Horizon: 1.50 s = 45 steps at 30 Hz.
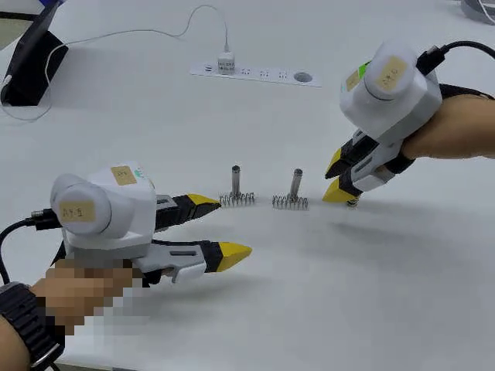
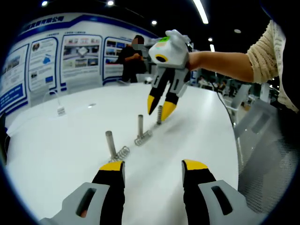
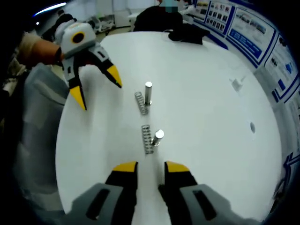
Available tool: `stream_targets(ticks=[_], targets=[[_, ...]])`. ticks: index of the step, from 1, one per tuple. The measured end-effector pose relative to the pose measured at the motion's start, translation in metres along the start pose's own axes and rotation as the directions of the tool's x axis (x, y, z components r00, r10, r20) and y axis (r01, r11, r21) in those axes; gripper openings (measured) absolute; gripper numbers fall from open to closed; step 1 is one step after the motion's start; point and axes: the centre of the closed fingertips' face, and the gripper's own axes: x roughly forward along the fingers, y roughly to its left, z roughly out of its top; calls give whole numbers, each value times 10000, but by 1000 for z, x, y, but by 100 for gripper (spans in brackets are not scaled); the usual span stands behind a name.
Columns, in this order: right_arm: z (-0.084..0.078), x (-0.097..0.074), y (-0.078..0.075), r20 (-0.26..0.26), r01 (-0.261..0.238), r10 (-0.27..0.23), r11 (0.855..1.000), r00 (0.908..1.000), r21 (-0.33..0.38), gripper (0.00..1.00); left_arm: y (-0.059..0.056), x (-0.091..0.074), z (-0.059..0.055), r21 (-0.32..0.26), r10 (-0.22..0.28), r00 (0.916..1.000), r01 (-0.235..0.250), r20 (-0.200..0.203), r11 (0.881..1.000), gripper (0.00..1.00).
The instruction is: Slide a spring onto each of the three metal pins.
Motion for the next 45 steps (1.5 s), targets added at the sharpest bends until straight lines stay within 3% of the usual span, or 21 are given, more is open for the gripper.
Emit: stream_targets(ticks=[23,45], targets=[[4,34,5,-159,-411,407,9988,9990,-274,17,1,-1,-1,9,36,10000,-36,-82,10000,48],[2,46,15,-397,-722,710,9969,9967,-307,12,1,0,0,-10,32,10000,-32,-86,10000,47]])
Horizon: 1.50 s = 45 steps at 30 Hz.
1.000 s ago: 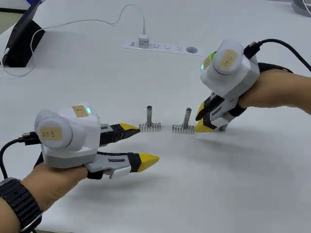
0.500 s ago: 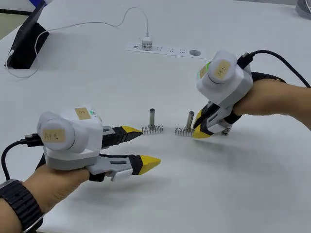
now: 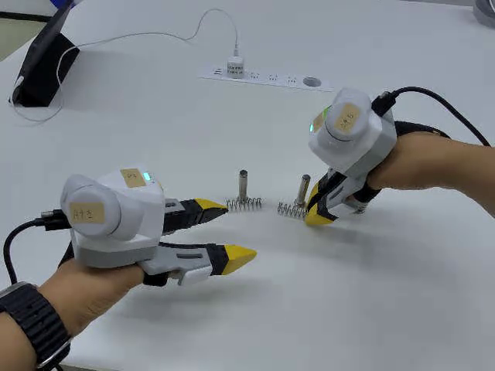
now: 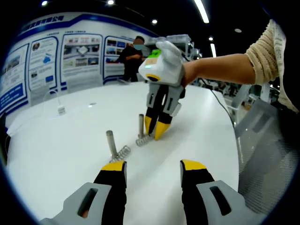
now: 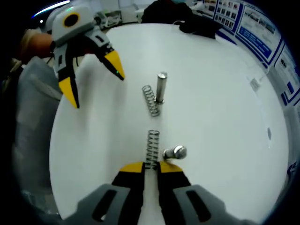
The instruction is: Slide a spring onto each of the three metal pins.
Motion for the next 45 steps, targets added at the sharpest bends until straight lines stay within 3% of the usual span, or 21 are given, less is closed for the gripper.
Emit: stream_targets(ticks=[10,25,36,45], targets=[[1,-6,14,-74,-218,217,9996,9997,-164,12,-7,7,2,170,-212,9998,212,-42,9996,46],[10,-35,41,146,-591,604,9951,9981,-796,12,-15,21,14,787,-756,9971,760,-80,9940,42],[18,-42,61,-71,-838,837,9849,9965,-1513,12,-31,33,19,1574,-1404,9893,1450,-398,9768,36],[21,-46,69,-245,-996,967,9769,9950,-1892,12,-39,39,23,2064,-1721,9838,1790,-512,9620,24]])
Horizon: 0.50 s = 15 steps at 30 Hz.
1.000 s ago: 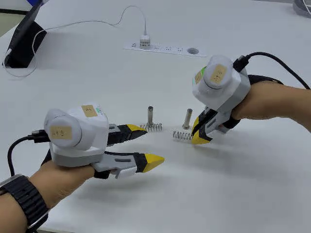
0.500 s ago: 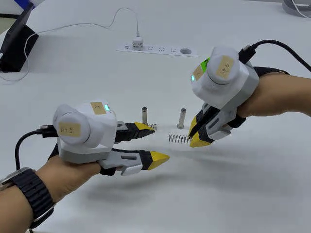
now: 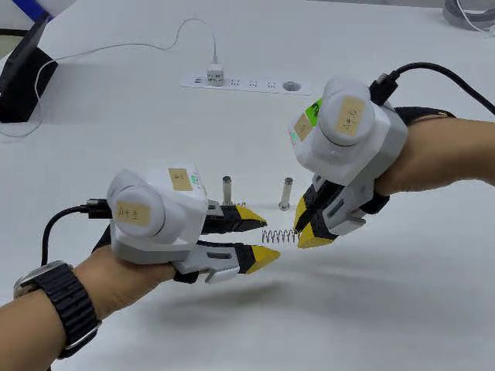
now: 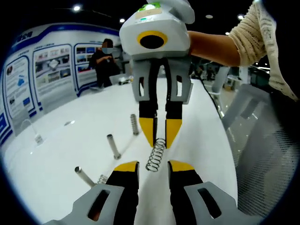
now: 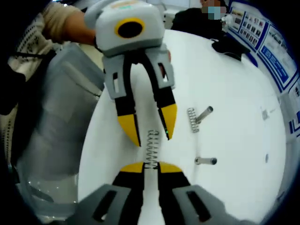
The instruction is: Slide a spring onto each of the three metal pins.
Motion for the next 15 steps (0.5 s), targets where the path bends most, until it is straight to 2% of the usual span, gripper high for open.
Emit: stream_targets(ticks=[7,15], targets=[[3,-3,4,-81,-53,52,9998,10000,-166,12,-4,2,1,334,-140,9999,142,-78,9993,14],[9,-12,6,-122,127,-132,9992,9998,-376,12,-7,2,-1,434,-182,9997,188,-140,9989,12]])
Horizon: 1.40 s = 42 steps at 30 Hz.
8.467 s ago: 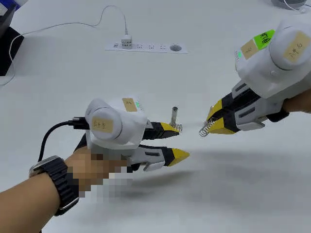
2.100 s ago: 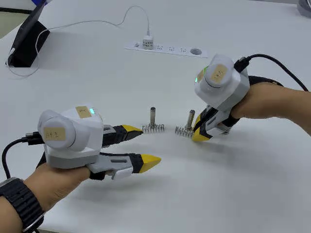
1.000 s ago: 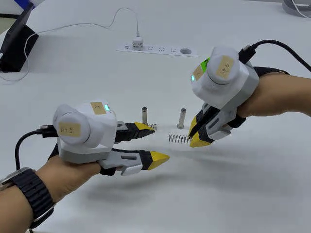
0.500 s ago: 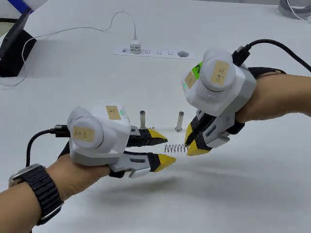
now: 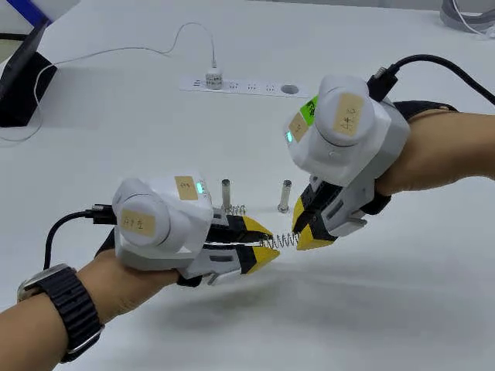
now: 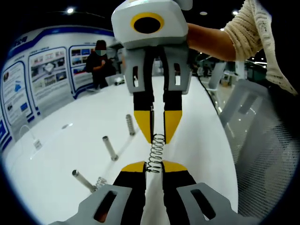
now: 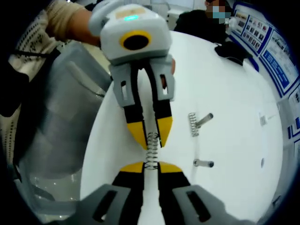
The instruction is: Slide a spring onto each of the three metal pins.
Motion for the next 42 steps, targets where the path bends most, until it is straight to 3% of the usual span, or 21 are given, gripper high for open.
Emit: stream_targets(ticks=[11,28,42], targets=[[17,-14,-2,296,257,-251,9994,9992,-212,12,0,0,2,47,24,10000,-24,57,10000,11],[41,-19,-2,725,403,-368,9980,9967,-483,12,1,-1,5,-107,75,9997,-72,252,9999,11],[39,-16,-4,641,429,-401,9981,9971,-439,14,2,0,5,-335,142,9992,-129,384,9994,11]])
